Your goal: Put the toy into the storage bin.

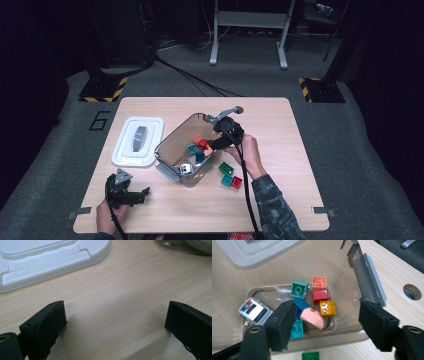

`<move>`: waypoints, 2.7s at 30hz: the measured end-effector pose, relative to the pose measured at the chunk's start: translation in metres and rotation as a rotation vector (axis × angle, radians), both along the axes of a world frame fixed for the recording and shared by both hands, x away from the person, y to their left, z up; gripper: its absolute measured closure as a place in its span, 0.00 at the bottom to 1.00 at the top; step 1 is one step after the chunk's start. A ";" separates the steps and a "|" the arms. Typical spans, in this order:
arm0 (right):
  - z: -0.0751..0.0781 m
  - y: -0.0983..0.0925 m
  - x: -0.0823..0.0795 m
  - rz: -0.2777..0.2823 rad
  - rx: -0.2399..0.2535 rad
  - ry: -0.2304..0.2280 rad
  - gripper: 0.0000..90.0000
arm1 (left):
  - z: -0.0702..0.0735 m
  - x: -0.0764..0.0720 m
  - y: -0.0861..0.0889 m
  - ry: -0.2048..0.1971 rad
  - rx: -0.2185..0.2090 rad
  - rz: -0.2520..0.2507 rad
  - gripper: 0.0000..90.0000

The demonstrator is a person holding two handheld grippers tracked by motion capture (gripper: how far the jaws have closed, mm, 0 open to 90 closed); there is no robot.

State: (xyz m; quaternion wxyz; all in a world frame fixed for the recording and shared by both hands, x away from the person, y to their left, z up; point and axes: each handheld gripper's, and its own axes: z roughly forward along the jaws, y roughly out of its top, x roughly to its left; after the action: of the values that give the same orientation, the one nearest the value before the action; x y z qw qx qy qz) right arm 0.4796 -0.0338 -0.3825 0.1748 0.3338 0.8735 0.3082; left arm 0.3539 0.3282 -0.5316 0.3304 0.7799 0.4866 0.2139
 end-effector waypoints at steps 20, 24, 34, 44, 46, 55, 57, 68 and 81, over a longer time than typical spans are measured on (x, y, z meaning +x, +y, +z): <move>-0.032 -0.056 -0.058 -0.044 0.096 0.016 0.15 | 0.000 0.000 0.000 0.001 0.001 0.001 0.04; -0.053 -0.064 -0.063 -0.038 0.110 0.062 0.10 | 0.000 0.000 0.000 0.000 0.000 0.000 0.04; -0.097 -0.076 -0.073 -0.039 0.102 0.151 0.04 | 0.000 0.000 0.000 0.000 -0.001 0.000 0.04; -0.117 -0.075 -0.080 -0.022 0.073 0.166 0.35 | 0.000 0.000 0.000 0.002 0.002 0.000 0.04; -0.118 -0.075 -0.080 -0.025 0.060 0.162 0.41 | 0.000 0.000 0.000 0.001 0.001 0.001 0.04; -0.118 -0.075 -0.083 -0.008 0.030 0.146 0.60 | 0.000 0.000 0.000 0.001 0.002 0.001 0.04; -0.118 -0.074 -0.083 -0.009 0.028 0.141 0.64 | 0.000 0.000 0.000 0.001 0.002 0.001 0.04; -0.115 -0.077 -0.083 -0.022 0.035 0.134 0.65 | 0.000 0.000 0.000 0.002 0.002 0.001 0.04; -0.100 -0.082 -0.080 -0.036 0.056 0.106 0.65 | 0.000 0.000 0.000 0.001 0.001 0.001 0.04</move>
State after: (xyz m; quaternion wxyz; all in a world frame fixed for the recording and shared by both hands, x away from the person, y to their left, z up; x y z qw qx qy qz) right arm 0.4001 -0.1157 -0.4824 0.1243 0.3699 0.8665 0.3114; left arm 0.3538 0.3281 -0.5315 0.3295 0.7801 0.4871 0.2137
